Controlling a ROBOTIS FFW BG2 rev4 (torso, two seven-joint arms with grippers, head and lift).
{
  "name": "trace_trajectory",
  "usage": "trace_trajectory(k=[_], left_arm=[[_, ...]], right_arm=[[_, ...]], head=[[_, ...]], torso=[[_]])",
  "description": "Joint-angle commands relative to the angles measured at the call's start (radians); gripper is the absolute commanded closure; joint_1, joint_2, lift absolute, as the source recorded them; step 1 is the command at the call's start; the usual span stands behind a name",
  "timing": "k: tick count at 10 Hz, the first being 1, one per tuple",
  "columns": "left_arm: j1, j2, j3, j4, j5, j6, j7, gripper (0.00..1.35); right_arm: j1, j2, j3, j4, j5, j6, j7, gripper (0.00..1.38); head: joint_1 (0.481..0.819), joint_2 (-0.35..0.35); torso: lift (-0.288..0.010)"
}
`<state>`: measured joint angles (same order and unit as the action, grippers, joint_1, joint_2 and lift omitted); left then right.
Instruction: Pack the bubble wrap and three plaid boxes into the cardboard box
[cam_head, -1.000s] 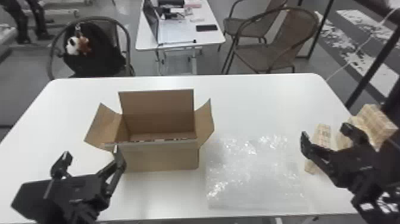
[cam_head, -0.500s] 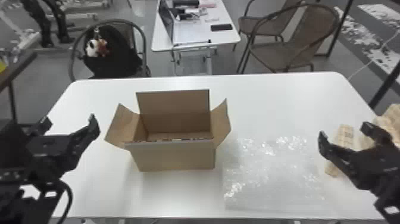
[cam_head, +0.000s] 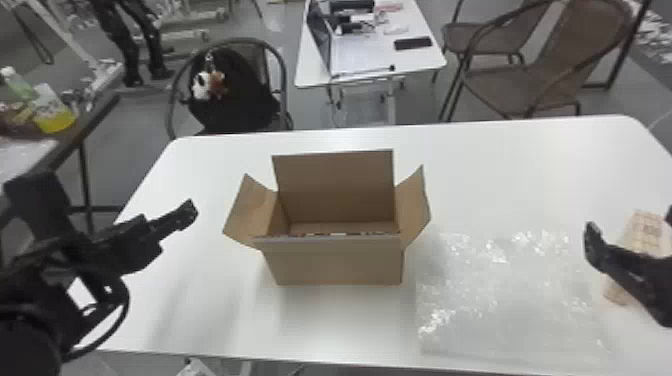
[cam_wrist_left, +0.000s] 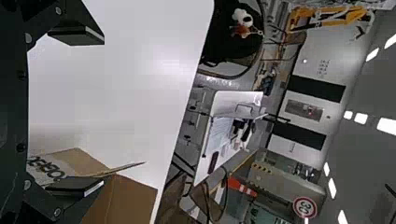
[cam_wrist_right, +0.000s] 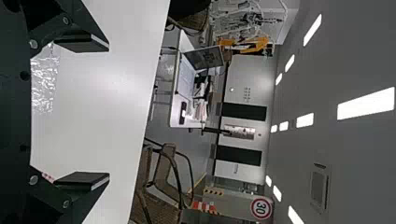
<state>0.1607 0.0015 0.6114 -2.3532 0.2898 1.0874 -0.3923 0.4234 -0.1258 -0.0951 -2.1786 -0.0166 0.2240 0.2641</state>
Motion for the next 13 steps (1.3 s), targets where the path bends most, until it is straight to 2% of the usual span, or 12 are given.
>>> trace_trajectory(k=[1, 7, 11, 12, 13], left_arm=[[0.0, -0.004, 0.008, 0.0, 0.074, 0.032, 0.03, 0.22], [-0.03, -0.004, -0.065, 0.091, 0.132, 0.031, 0.035, 0.22], [-0.035, -0.004, -0.09, 0.143, 0.135, 0.005, 0.026, 0.23], [-0.038, -0.004, -0.094, 0.147, 0.135, 0.005, 0.026, 0.32], [-0.04, -0.004, -0.102, 0.147, 0.135, 0.002, 0.02, 0.6]], right_arm=[[0.0, 0.0, 0.002, 0.002, 0.0, 0.0, 0.001, 0.3], [-0.009, -0.008, 0.011, 0.011, -0.011, 0.0, 0.001, 0.3], [-0.014, -0.018, 0.017, 0.02, -0.025, -0.005, 0.003, 0.3], [-0.014, -0.023, 0.017, 0.022, -0.029, -0.005, 0.003, 0.3], [-0.015, -0.023, 0.017, 0.022, -0.031, -0.005, 0.003, 0.3]], head=[[0.695, 0.191], [0.695, 0.145], [0.695, 0.114], [0.695, 0.113], [0.695, 0.113]], torso=[[-0.148], [-0.148], [-0.148], [-0.148], [-0.148]])
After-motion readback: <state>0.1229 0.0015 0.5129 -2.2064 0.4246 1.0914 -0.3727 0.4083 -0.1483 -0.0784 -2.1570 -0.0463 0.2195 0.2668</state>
